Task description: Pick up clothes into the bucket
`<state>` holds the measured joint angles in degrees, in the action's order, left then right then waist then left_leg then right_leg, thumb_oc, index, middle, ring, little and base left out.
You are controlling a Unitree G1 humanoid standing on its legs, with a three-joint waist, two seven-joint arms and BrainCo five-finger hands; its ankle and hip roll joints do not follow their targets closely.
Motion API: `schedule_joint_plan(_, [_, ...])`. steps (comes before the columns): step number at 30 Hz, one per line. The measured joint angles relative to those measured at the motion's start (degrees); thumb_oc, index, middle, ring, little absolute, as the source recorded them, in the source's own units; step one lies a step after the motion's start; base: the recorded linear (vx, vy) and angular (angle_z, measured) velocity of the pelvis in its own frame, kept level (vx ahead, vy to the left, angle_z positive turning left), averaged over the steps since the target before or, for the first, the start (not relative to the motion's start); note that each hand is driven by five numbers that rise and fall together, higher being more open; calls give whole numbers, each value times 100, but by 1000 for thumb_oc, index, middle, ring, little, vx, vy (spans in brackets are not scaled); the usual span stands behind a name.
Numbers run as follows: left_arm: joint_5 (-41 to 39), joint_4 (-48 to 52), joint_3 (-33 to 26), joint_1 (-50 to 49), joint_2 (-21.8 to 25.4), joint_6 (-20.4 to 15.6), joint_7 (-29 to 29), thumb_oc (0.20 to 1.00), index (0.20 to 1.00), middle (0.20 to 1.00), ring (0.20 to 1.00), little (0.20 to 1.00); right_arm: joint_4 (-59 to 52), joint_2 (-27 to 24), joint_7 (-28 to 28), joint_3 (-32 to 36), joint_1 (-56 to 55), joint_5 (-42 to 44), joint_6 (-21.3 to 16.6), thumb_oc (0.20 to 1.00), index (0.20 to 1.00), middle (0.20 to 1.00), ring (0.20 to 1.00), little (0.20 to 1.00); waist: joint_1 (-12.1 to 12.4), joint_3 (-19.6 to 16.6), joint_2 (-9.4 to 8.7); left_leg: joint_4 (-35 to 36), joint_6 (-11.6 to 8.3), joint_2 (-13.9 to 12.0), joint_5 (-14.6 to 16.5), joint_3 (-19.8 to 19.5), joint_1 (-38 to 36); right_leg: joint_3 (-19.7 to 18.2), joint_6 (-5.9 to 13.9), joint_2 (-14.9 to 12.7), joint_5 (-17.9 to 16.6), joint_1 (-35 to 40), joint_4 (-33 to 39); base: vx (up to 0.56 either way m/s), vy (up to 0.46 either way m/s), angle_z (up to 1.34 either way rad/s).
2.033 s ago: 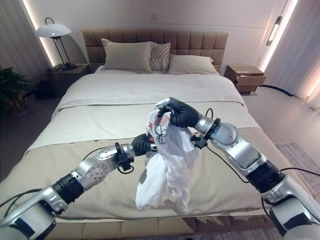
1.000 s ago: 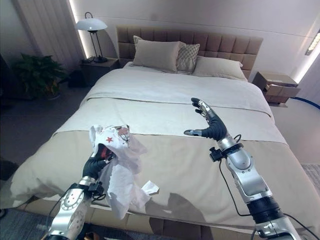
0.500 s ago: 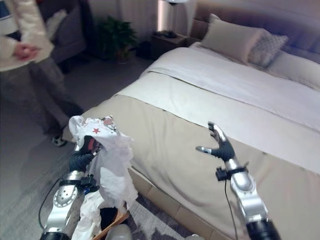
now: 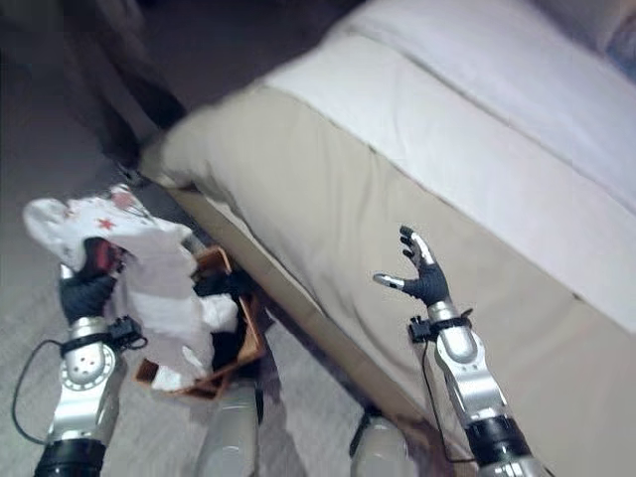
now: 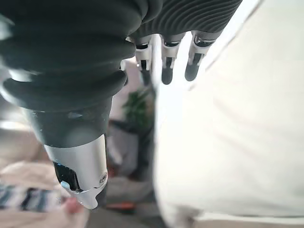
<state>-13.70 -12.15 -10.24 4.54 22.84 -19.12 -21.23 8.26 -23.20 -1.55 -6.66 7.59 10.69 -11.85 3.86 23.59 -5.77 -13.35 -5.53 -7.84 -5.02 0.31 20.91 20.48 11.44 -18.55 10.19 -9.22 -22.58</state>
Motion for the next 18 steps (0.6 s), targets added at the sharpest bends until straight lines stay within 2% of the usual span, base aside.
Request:
schedule_joint_plan(3, [183, -248, 3, 391, 13, -65, -491, 200, 200, 200, 200, 200, 4, -39, -204, -70, -172, 71, -127, 1000, 1000, 1000, 1000, 1000, -6, 71, 10, -59, -49, -31, -30, -261, 414, 183, -85, -10, 162, -357, -290, -63, -12, 27])
schedule_joint_plan(6, [175, -441, -1, 629, 112, -69, -761, 200, 200, 200, 200, 200, 164, 18, -322, -86, -120, 198, -193, 1000, 1000, 1000, 1000, 1000, 13, 322, -40, -64, -74, -7, -96, -387, 716, 227, -107, -47, 318, -703, -646, -7, -10, 25])
schedule_joint_plan(8, [170, -702, -9, 725, 335, -95, -948, 200, 200, 200, 200, 200, 204, 134, -488, -93, -58, 378, -285, 1000, 1000, 1000, 1000, 1000, 11, 564, -96, -254, -78, -27, -103, -533, 1144, 273, -163, -41, 398, -1078, -916, -25, 12, 14])
schedule_joint_plan(10, [164, -1015, -2, 865, 368, -31, -1056, 200, 200, 200, 200, 200, 354, 180, -569, -98, -42, 428, -331, 1000, 1000, 1000, 1000, 1000, 3, 602, -122, -389, -72, -10, -111, -686, 1449, 394, -183, -53, 428, -1230, -1000, -25, 3, 23])
schedule_joint_plan(12, [166, -1253, 14, 987, 506, -22, -1178, 200, 200, 200, 200, 200, 556, 194, -660, -117, -58, 445, -417, 1000, 1000, 1000, 1000, 1000, -3, 669, -305, -477, -92, 0, -127, -702, 1583, 422, -182, -42, 446, -1333, -1068, 1, -10, 13])
schedule_joint_plan(16, [167, -1414, 10, 1373, 1019, -11, -1480, 200, 200, 200, 200, 200, 555, 136, -781, -85, -125, 477, -519, 1000, 1000, 1000, 1000, 1000, -143, 646, -339, -771, -90, 22, -101, -1014, 2306, 605, -208, 7, 487, -1769, -1208, -2, 35, 19])
schedule_joint_plan(18, [168, -1428, 9, 1503, 1076, 8, -1594, 200, 200, 200, 200, 200, 545, 158, -775, -95, -153, 569, -540, 1000, 1000, 1000, 1000, 1000, -176, 635, -364, -820, -91, 29, -103, -1025, 2433, 611, -210, 18, 483, -1890, -1242, -26, 42, 1])
